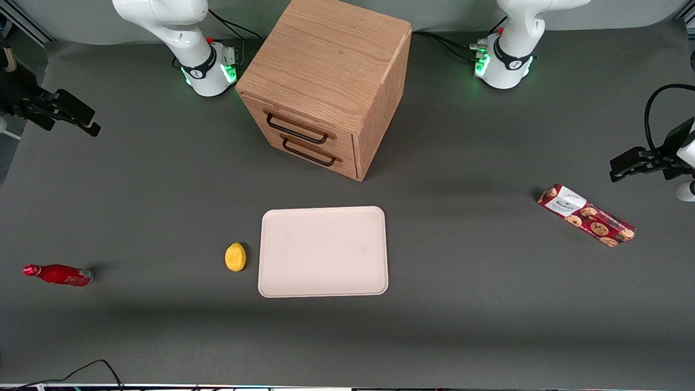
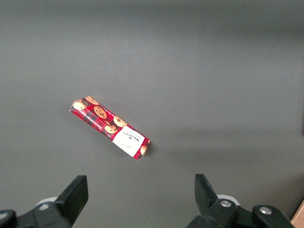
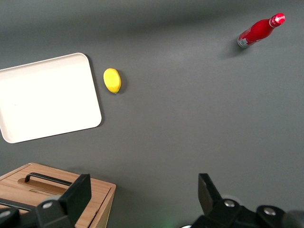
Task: Open upper drawer
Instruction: 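Lift the right gripper from rest and swing it toward the cabinet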
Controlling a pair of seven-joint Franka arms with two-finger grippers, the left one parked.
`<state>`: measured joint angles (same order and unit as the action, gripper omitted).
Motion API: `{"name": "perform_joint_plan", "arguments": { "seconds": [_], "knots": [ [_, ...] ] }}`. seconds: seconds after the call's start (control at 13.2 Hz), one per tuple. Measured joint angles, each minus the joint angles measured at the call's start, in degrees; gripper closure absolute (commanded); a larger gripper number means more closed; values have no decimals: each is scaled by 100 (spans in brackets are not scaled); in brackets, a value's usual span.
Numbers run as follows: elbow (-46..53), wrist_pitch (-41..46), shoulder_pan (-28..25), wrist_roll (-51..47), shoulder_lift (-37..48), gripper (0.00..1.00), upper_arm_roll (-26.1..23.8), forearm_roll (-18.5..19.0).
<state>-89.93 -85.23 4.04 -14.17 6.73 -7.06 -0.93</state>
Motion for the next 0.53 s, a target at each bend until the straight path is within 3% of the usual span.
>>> {"name": "perform_joint_plan", "arguments": {
  "seconds": [0.53],
  "knots": [
    [-1, 192, -2, 196, 0, 0, -22, -62]
  ]
}}
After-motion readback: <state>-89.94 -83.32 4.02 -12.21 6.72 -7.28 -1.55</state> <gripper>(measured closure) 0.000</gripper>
